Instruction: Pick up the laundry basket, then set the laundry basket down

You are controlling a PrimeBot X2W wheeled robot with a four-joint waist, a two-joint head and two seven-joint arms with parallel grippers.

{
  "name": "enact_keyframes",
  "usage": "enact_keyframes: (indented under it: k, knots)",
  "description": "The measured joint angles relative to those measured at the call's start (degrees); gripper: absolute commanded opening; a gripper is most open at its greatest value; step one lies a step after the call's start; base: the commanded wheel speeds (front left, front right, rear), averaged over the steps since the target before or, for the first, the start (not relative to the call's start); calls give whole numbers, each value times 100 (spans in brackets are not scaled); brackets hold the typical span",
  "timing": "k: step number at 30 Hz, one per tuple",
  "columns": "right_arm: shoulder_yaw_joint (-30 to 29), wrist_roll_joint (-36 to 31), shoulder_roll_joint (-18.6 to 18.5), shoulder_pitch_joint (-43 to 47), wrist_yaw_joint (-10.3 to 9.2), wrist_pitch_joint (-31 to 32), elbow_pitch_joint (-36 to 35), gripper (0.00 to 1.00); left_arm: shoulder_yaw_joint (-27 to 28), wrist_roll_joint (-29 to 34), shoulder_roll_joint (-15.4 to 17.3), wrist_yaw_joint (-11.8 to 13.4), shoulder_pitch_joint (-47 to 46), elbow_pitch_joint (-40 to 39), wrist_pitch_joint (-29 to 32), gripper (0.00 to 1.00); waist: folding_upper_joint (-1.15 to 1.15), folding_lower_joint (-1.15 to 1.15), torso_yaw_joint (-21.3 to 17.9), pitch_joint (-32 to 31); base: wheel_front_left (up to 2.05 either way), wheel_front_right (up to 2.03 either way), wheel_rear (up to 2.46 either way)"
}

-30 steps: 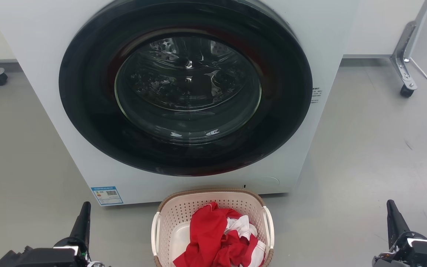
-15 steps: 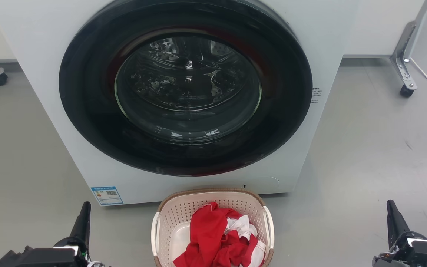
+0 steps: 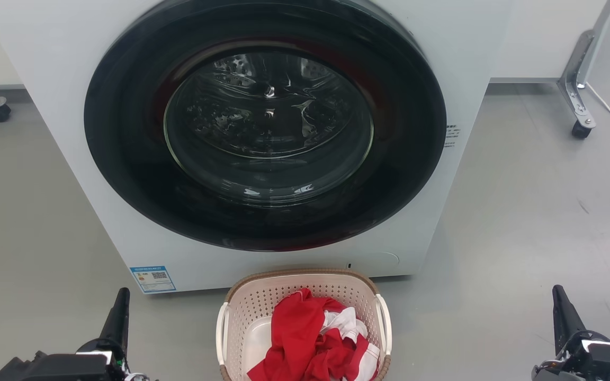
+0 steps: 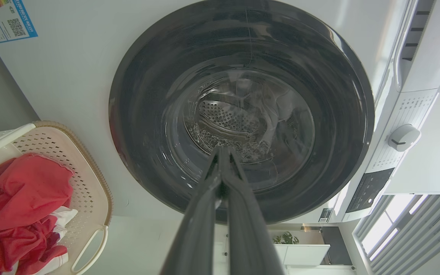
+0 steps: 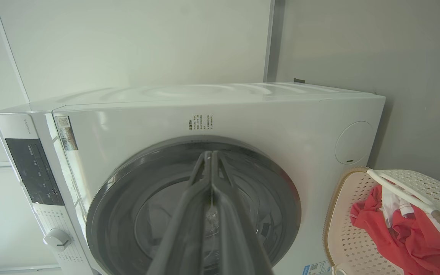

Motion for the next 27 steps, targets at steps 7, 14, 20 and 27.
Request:
enact_keyframes:
  k: [7,14,20,27]
  knots:
    - [0,0,0,0,0,0,0,0,0,0,0,0,0,0,0,0,0,0,0,0,0,0,0]
    - [0,0,0,0,0,0,-1,0,0,0,0,0,0,-1,0,0,0,0,0,0,0,0,0]
    - [0,0,0,0,0,0,-1,0,0,0,0,0,0,-1,0,0,0,0,0,0,0,0,0]
    - [0,0,0,0,0,0,-2,0,-1,0,0,0,0,-1,0,0,0,0,0,1,0,0,0]
